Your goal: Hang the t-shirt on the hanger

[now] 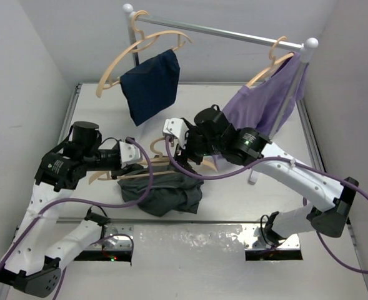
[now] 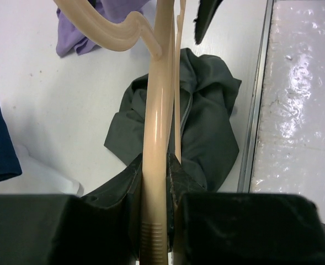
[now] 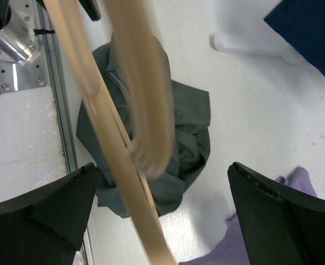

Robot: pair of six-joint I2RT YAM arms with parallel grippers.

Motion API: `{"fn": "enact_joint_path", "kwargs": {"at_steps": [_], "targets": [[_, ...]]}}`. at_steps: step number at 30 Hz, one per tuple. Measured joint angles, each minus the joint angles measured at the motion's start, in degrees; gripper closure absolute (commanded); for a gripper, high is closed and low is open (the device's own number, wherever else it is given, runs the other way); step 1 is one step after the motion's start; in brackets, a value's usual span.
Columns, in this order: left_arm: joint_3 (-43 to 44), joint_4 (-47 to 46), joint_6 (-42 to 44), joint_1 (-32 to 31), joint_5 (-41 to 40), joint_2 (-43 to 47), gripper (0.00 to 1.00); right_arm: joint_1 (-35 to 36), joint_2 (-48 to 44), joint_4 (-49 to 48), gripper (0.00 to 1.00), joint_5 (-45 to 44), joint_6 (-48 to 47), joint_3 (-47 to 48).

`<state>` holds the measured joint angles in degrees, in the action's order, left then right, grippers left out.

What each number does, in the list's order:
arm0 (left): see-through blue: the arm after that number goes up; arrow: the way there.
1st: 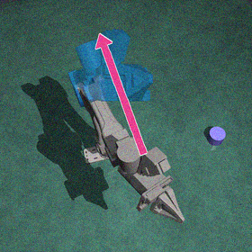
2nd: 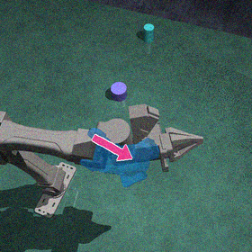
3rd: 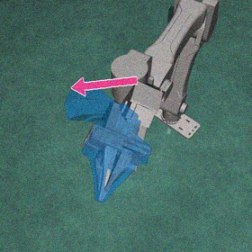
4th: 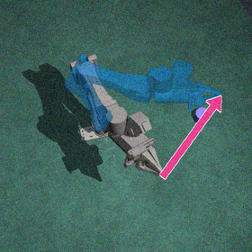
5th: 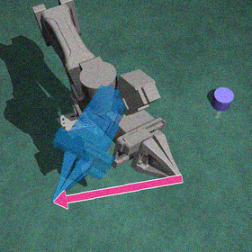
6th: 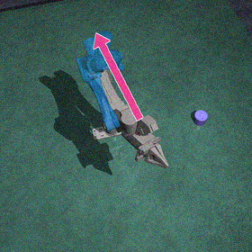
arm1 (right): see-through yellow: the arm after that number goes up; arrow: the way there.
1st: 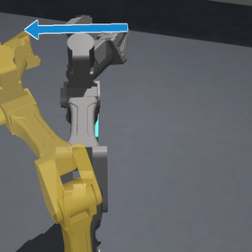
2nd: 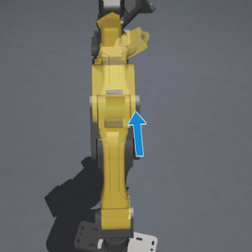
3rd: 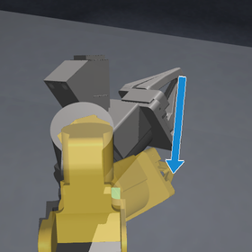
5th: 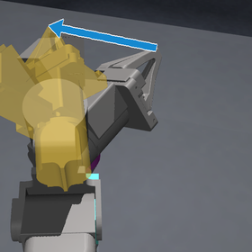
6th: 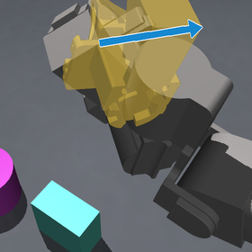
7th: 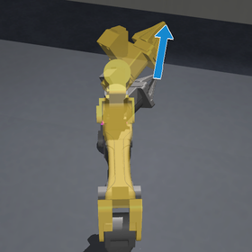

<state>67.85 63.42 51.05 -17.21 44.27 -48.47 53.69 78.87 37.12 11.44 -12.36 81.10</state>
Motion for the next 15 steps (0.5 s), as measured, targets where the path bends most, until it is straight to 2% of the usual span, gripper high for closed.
{"fn": "enact_joint_path", "kwargs": {"at_steps": [3,4,7,8,10,11,14,15], "targets": [[0.0,1.0,1.6,0.0,0.5,0.0,1.00,-0.3,1.2,-1.9,0.18,2.8,-0.2,-0.1],[0.0,1.2,1.7,0.0,0.7,0.0,1.00,-0.3,1.5,-2.6,0.32,4.1,0.0,-0.1],[0.1,0.3,1.0,0.0,1.5,0.0,1.00,-0.3,3.5,-4.6,0.52,10.3,1.3,-0.1],[0.1,0.1,0.5,0.0,1.3,0.0,1.00,-0.4,4.4,-5.0,0.70,12.3,1.8,-0.1],[0.1,-0.1,-0.8,0.1,0.6,-0.1,1.00,-0.5,6.1,-5.6,0.95,15.2,3.2,-0.1],[0.0,-0.1,-1.2,0.2,0.2,-0.1,1.00,-0.8,6.6,-5.7,1.00,16.4,3.6,-0.2],[-0.3,-0.2,-2.1,0.2,-0.1,-0.5,1.00,-1.4,6.4,-7.2,1.00,17.9,4.9,-1.5],[-0.5,-0.4,-2.4,0.2,-0.2,-0.5,0.95,-1.4,6.0,-7.6,1.00,18.0,5.2,-2.1]]}}
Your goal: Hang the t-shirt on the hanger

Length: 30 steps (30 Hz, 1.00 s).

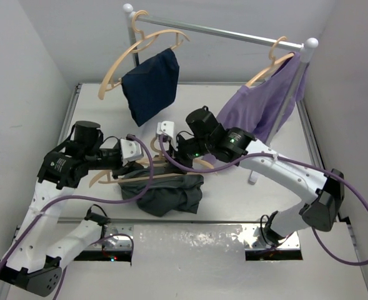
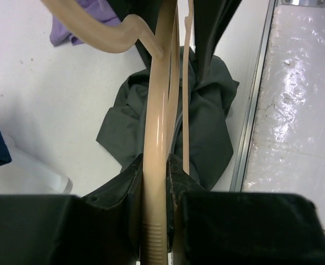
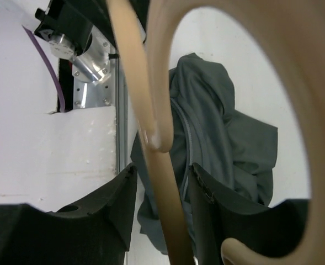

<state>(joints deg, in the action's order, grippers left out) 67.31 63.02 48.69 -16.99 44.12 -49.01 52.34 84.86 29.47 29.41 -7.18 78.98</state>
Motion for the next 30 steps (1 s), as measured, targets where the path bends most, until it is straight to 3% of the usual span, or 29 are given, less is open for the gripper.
{"fn": "enact_joint_path", "kwargs": {"at_steps": [2,3,5,6,15,17,24,26,28,30], "targets": [[-0.8,-0.8,-0.7,0.0,-0.1,0.0,0.71,0.1,-1.2,-0.6,1.00,-0.1,0.4,-1.7],[-1.3,-1.5,-1.2,-0.1,-0.2,0.0,0.38,0.1,-1.8,-0.8,1.00,-0.4,0.5,-2.7],[-1.7,-3.2,-1.9,-0.2,-0.7,-0.2,0.22,0.3,-3.1,-0.2,1.00,-1.2,0.8,-4.7],[-1.8,-3.6,-2.1,-0.2,-1.3,-0.3,0.00,0.4,-3.6,0.0,1.00,-2.0,0.9,-5.9],[-3.6,-8.0,-10.0,-0.2,-11.0,-2.6,0.00,0.7,-10.2,2.2,1.00,-12.1,2.4,-19.7],[-3.6,-9.6,-11.5,-0.2,-13.9,-2.6,0.08,0.7,-11.8,3.3,1.00,-14.9,2.9,-21.6],[-4.6,-8.4,-5.0,-0.2,-6.1,-1.7,0.08,0.7,-19.8,1.7,1.00,-17.4,4.6,-26.0],[-4.6,-7.3,-2.8,-0.2,-5.1,-2.8,0.19,0.7,-19.8,0.9,1.00,-17.9,4.7,-25.6],[-4.8,-5.5,-0.4,-0.2,-5.7,-5.3,0.40,0.7,-20.0,1.0,1.00,-19.9,4.6,-25.6],[-7.0,-6.0,0.1,-0.5,-8.8,-8.5,0.44,0.7,-20.7,1.6,1.00,-23.5,4.6,-25.9]]}}
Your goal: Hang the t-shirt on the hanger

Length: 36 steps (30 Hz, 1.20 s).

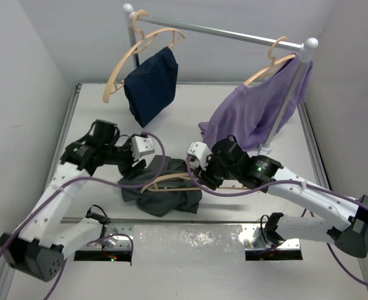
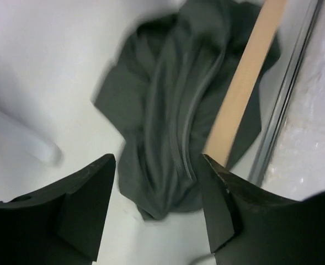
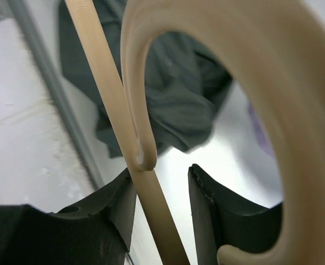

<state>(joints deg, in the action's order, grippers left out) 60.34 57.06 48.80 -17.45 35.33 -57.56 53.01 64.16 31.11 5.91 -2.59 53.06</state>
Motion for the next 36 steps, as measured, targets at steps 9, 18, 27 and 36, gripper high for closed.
{"fn": "enact_joint_path", "kwargs": {"at_steps": [9,18,27,36], "targets": [[-13.4,-3.9,-1.4,-0.4,-12.4,-12.1,0.22,0.0,-7.3,2.4,1.00,-16.0,-0.2,-1.0],[-15.7,-10.5,-4.6,-2.8,-14.6,-13.4,0.24,0.0,-7.9,2.5,1.00,-19.8,-0.9,-2.6],[-18.4,-17.9,-9.8,-7.6,-22.2,-17.7,0.99,0.0,-7.9,2.4,1.00,-19.2,-0.9,-3.0],[-13.9,-15.6,-10.8,-7.6,-23.3,-16.4,1.00,0.0,-7.7,2.4,1.00,-17.2,-0.8,-3.0]]}}
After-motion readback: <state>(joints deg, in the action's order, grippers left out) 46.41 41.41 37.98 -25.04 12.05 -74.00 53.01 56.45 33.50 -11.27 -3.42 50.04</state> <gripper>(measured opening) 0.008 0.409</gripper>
